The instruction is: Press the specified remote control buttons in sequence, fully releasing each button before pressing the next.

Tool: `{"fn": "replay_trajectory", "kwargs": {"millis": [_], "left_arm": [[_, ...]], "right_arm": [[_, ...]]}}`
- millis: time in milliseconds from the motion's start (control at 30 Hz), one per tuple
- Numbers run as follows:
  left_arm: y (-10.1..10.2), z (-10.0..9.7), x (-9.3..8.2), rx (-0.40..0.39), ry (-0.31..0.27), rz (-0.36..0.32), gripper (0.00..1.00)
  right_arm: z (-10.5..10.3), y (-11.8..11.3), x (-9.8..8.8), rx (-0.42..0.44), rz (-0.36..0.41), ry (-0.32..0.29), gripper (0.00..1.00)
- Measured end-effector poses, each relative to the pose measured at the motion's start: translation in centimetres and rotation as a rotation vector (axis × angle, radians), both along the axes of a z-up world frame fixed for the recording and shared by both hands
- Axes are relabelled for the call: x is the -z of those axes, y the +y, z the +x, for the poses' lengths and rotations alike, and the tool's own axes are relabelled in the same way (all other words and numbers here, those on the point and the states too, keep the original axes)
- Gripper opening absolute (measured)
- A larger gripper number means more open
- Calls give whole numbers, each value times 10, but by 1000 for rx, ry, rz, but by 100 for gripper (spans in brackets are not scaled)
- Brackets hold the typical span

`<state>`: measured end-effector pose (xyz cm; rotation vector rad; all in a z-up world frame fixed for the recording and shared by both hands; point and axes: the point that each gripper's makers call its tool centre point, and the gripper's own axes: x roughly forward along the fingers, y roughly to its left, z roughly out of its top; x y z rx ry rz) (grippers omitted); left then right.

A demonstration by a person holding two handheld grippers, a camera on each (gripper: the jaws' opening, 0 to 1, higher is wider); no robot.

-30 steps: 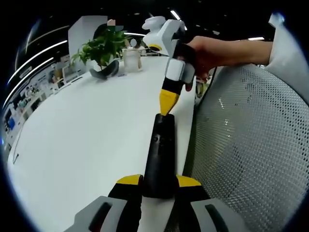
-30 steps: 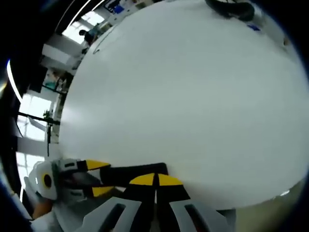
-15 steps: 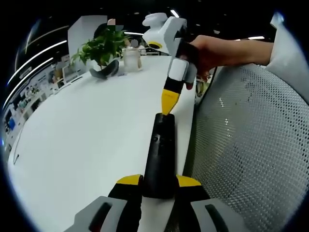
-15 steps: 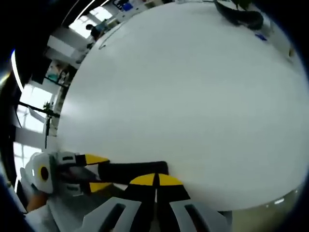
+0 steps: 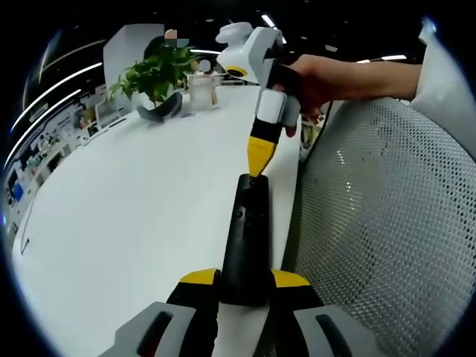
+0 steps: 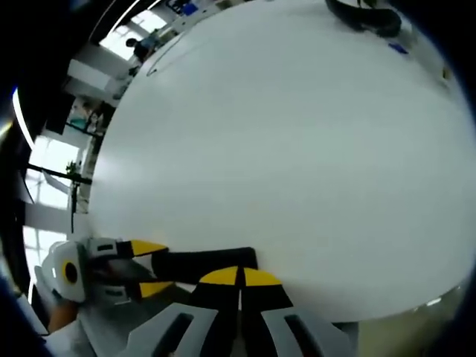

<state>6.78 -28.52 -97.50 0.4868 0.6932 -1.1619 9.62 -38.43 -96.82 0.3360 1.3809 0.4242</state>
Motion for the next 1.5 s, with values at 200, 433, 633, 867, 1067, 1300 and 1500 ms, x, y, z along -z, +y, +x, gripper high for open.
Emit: {"fn": "replay_trajectory", "kwargs": {"millis": [200,433,633,867,1067,1300,1500], "left_arm": [[-1,0,0,-3,-1,3,25],[-1,-1,0,-3,0,6,25],[0,-1,0,-3,1,5,25],[0,-1,0,-4,2,1,25],[1,0,0,-4,2,-2,25],[1,1,0,-3,7,-3,25],[0,1,0,0,1,-3,25]], "right_arm": [[0,-1,-1,109,69,41,0],[5,0,-12,123,88,-16,0],[3,6,-10,90,89,-7,0],[0,7,-1,35,28,8,0],[1,7,-1,-2,1,-6,0],[6,3,0,45,14,3,0],[7,4,-1,60,47,2,0]]}}
